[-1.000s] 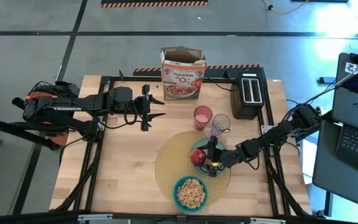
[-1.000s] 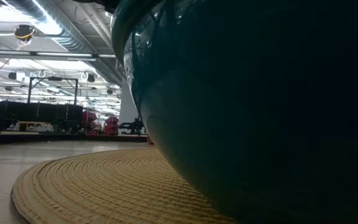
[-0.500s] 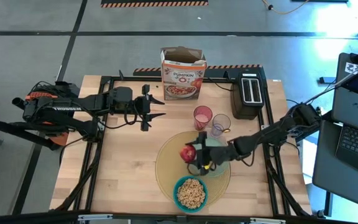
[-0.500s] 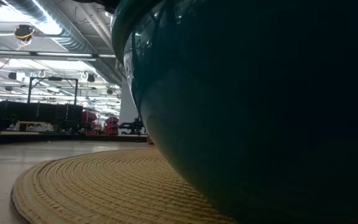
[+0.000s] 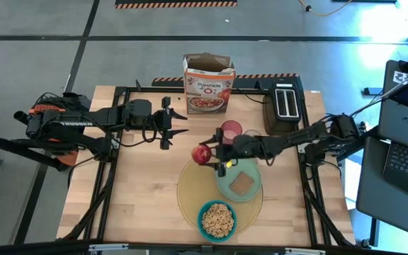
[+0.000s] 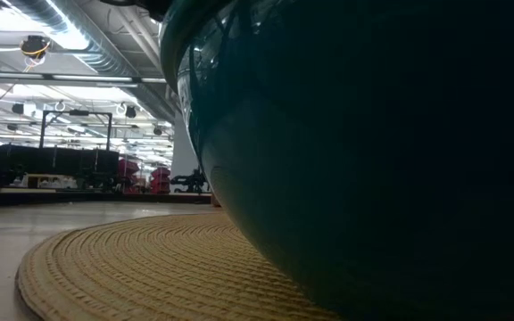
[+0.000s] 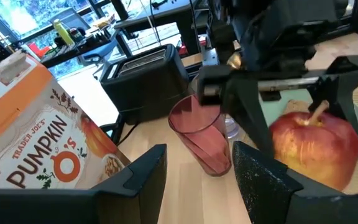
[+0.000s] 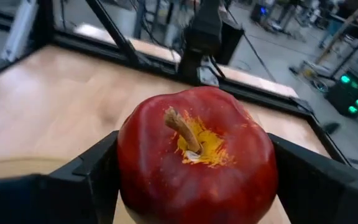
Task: Arrange a breakfast setting
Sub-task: Adjust the apple on the plate
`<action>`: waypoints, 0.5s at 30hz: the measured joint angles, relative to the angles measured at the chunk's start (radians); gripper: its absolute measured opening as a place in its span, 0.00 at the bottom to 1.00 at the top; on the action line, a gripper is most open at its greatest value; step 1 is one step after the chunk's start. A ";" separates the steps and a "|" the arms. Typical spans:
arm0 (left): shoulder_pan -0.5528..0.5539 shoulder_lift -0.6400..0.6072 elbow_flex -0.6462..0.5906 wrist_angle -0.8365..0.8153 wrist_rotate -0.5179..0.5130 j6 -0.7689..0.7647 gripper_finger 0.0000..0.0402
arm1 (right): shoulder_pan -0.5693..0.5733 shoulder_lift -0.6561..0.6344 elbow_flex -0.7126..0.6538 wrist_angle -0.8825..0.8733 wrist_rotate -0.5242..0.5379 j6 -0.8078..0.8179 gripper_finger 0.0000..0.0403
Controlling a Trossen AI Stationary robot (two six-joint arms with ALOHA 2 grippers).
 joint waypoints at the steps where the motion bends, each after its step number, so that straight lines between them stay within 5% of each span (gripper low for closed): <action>1: 0.000 0.000 0.000 0.000 0.000 0.000 0.43 | -0.014 0.014 0.000 0.025 -0.030 0.003 0.78; 15: 0.000 0.000 0.000 -0.005 -0.003 0.019 0.43 | -0.072 0.206 0.191 -0.071 -0.220 -0.038 0.78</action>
